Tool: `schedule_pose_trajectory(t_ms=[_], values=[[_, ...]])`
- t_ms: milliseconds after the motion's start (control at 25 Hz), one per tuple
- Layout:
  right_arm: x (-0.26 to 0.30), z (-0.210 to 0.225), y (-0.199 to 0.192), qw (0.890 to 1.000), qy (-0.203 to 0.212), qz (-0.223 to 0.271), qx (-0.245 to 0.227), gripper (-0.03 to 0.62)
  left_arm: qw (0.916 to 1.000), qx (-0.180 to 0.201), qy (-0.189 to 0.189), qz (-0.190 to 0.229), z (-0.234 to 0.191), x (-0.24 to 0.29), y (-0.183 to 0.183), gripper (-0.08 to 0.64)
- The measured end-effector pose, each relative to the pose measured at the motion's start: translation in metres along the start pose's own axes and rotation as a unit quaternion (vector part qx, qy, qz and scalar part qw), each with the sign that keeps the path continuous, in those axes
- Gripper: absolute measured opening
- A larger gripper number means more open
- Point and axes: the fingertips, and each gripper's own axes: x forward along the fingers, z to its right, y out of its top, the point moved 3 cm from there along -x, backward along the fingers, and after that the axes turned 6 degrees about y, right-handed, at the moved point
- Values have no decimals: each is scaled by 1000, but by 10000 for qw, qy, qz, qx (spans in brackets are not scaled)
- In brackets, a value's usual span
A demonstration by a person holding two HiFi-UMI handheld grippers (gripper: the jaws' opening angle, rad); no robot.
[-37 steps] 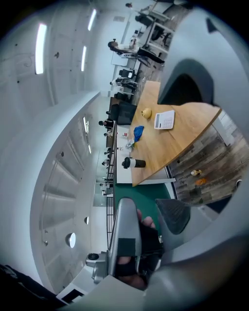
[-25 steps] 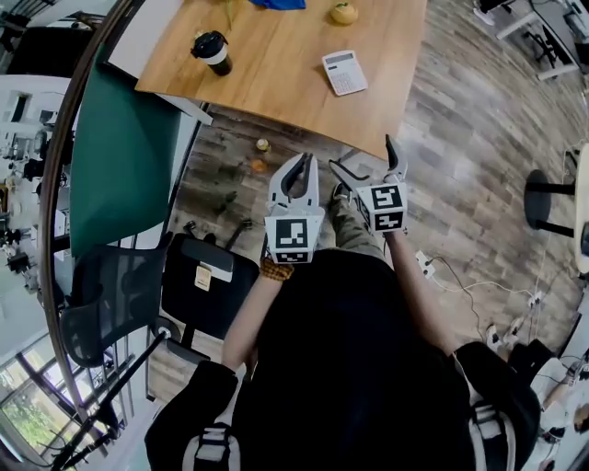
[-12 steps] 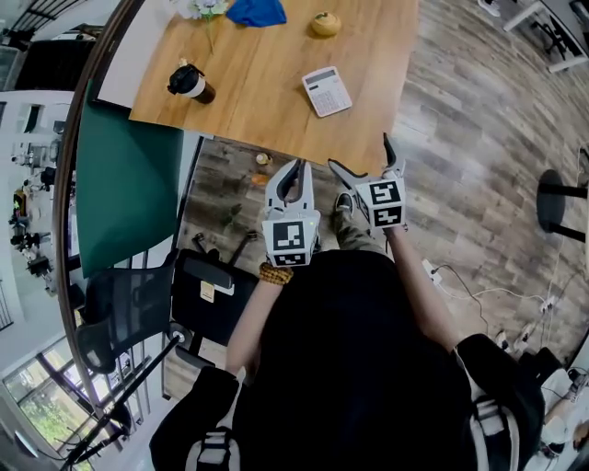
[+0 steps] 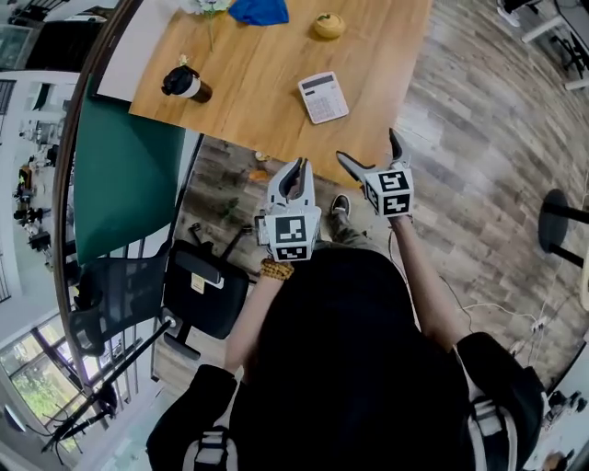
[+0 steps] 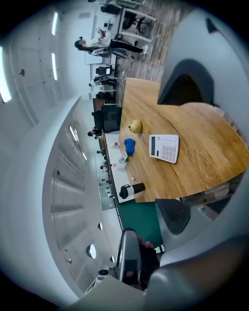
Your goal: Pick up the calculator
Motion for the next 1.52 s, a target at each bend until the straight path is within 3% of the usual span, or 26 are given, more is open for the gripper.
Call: schedule_pose_trajectory(t_ms=[480, 1000, 1200, 1520], values=[[60, 46, 6, 9978, 575, -146, -304, 601, 9962, -599, 117, -615, -10, 92, -51, 46], [142, 78, -23, 9914, 1028, -745, 311, 584, 9806, -1332, 86, -1435, -23, 187, -112, 155], [165, 91, -33, 9886, 1065, -898, 580, 571, 9741, -1589, -126, -1604, -23, 215, -131, 218], [191, 99, -26, 9858, 1147, -867, 862, 529, 9619, -1960, -81, -1907, -31, 233, -158, 232]])
